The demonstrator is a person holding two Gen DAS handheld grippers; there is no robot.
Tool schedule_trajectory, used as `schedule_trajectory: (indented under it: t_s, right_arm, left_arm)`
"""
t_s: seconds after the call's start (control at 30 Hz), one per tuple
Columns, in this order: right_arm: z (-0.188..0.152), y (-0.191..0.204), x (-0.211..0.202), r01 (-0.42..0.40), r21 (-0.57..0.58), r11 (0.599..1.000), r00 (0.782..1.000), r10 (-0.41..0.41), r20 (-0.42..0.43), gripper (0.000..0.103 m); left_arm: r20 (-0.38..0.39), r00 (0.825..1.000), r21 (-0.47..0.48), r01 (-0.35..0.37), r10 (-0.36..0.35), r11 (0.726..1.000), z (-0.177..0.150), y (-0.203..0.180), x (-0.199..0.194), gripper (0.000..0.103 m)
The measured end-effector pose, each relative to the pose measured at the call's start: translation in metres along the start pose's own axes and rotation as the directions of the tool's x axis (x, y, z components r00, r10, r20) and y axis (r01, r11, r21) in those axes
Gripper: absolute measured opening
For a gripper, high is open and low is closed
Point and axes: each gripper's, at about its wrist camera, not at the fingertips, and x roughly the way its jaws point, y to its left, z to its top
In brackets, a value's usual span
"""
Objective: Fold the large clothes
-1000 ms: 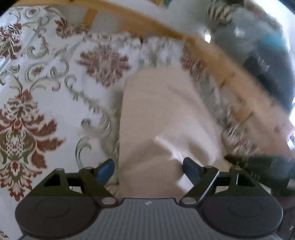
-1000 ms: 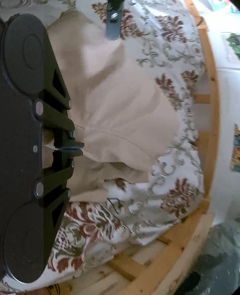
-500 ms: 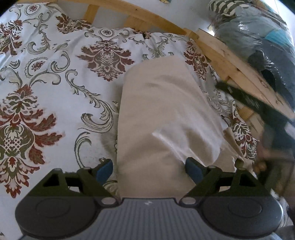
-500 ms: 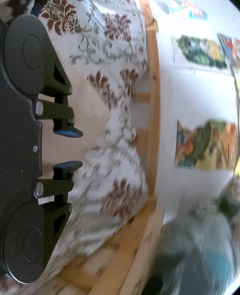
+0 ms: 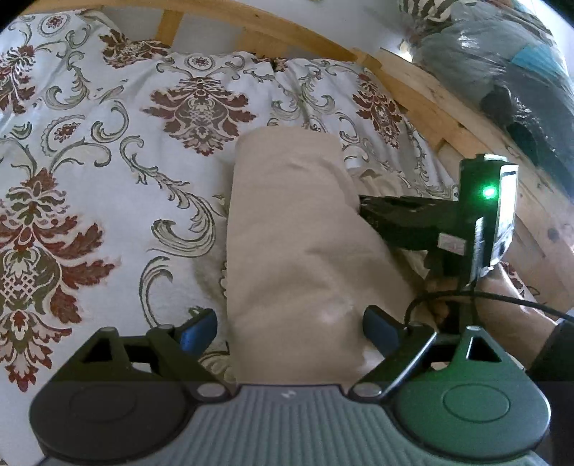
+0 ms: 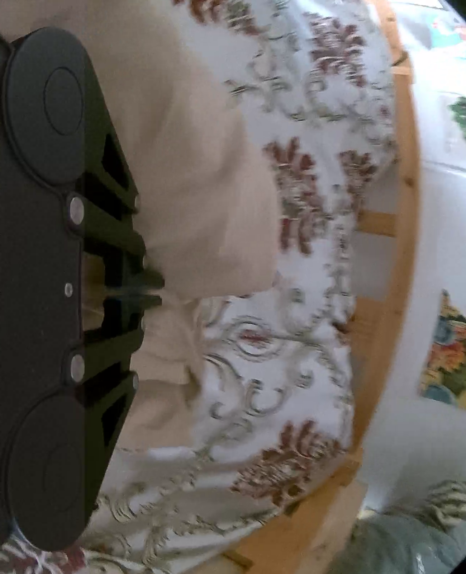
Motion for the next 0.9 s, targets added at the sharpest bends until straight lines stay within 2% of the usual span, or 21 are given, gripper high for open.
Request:
schedule_trajectory:
  t_s: [0.07,0.1,0.17,0.23,0.3,0.37,0.47,0.57,0.63,0.7,0.73,0.8,0.9]
  right_arm:
    - [0.002,-0.003,-0.004,-0.008,0.021,1.0,1.0,0.008,0.005,0.002]
    - [0.005,-0.008,-0.012,-0.009,0.044,0.999,1.0,0.008,0.008,0.006]
    - [0.014,-0.025,-0.04,-0.003,0.103,0.995,1.0,0.001,0.021,0.028]
    - [0.02,-0.043,-0.068,-0.009,0.155,0.988,1.0,0.009,0.002,0.071]
    - [0.017,-0.06,-0.097,-0.035,0.178,0.983,0.999,0.038,-0.013,0.077]
    - [0.007,-0.076,-0.118,-0.055,0.201,0.978,0.995,0.071,-0.074,0.077]
    - [-0.018,-0.093,-0.144,-0.058,0.22,0.974,0.975,0.103,-0.195,0.074]
    - [-0.047,-0.116,-0.162,-0.032,0.282,0.959,0.951,0.116,-0.286,0.064]
    - [-0.062,-0.122,-0.165,-0.022,0.329,0.944,0.941,0.131,-0.311,0.051]
    - [-0.07,-0.122,-0.163,-0.002,0.362,0.932,0.931,0.134,-0.339,0.044]
    - [-0.072,-0.12,-0.162,-0.008,0.377,0.926,0.93,0.146,-0.338,0.033]
    - [-0.071,-0.115,-0.162,-0.039,0.38,0.924,0.927,0.175,-0.331,0.022]
    - [-0.06,-0.098,-0.166,-0.029,0.266,0.963,0.937,0.118,-0.327,0.022]
  left_arm:
    - [0.001,1.0,-0.001,0.003,-0.003,1.0,0.001,0.003,-0.002,0.093]
    - [0.003,1.0,-0.006,0.004,-0.004,1.0,0.001,0.004,-0.002,0.093]
    - [-0.001,1.0,-0.015,0.01,-0.01,1.0,0.002,0.006,-0.002,0.093]
    - [-0.004,1.0,-0.019,0.017,-0.017,1.0,0.003,0.007,-0.002,0.093]
    - [-0.004,1.0,-0.026,0.021,-0.021,0.999,0.002,0.008,-0.001,0.093]
    - [-0.009,1.0,-0.037,0.027,-0.028,0.999,0.002,0.01,-0.001,0.094]
    - [-0.013,1.0,-0.047,0.027,-0.028,0.999,0.003,0.011,0.001,0.096]
    - [-0.011,1.0,-0.047,0.027,-0.028,0.999,0.002,0.012,0.001,0.096]
    - [-0.005,1.0,-0.039,0.027,-0.027,0.999,0.002,0.011,0.001,0.096]
    - [-0.001,1.0,-0.035,0.027,-0.027,0.999,0.001,0.011,0.001,0.097]
    - [-0.001,1.0,-0.037,0.027,-0.027,0.999,0.001,0.011,0.001,0.097]
    - [-0.002,1.0,-0.04,0.025,-0.025,0.999,0.002,0.011,0.0,0.097]
    - [0.0,1.0,-0.035,0.023,-0.023,0.999,0.002,0.011,0.0,0.097]
